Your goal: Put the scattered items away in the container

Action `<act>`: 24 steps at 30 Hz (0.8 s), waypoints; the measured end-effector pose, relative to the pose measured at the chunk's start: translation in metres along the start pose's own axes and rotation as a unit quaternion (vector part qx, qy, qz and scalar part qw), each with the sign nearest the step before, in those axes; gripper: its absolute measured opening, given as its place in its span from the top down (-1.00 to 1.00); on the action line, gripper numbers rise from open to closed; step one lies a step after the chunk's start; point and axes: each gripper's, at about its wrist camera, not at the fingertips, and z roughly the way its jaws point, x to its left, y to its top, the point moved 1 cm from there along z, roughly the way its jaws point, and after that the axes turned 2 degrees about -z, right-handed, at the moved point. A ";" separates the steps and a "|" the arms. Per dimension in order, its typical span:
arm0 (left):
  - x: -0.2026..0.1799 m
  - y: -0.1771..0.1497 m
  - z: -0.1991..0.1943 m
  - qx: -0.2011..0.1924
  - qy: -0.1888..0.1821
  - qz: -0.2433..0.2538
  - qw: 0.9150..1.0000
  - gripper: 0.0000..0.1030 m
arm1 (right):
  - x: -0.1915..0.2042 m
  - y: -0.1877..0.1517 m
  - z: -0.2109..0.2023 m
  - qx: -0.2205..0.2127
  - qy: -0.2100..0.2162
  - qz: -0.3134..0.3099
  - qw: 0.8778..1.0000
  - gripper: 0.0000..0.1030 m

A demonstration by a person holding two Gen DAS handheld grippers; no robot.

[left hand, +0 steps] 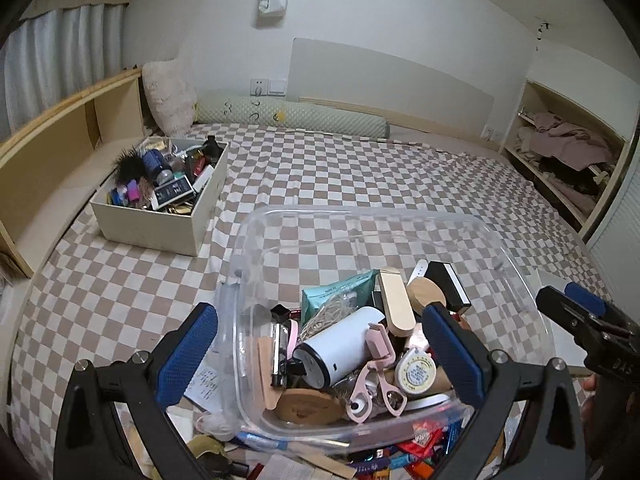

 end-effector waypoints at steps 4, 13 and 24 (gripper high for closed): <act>-0.001 -0.003 -0.020 -0.014 0.009 0.010 1.000 -1.00 | 0.005 0.001 -0.014 -0.009 -0.013 -0.018 1.000 -1.00; 0.000 -0.019 -0.052 -0.027 0.017 0.018 0.999 -0.99 | 0.021 -0.012 -0.040 -0.019 -0.017 -0.039 0.999 -1.00; 0.000 -0.052 -0.092 -0.070 0.024 0.030 0.997 -0.99 | 0.016 -0.057 -0.075 -0.041 -0.010 -0.033 0.999 -1.00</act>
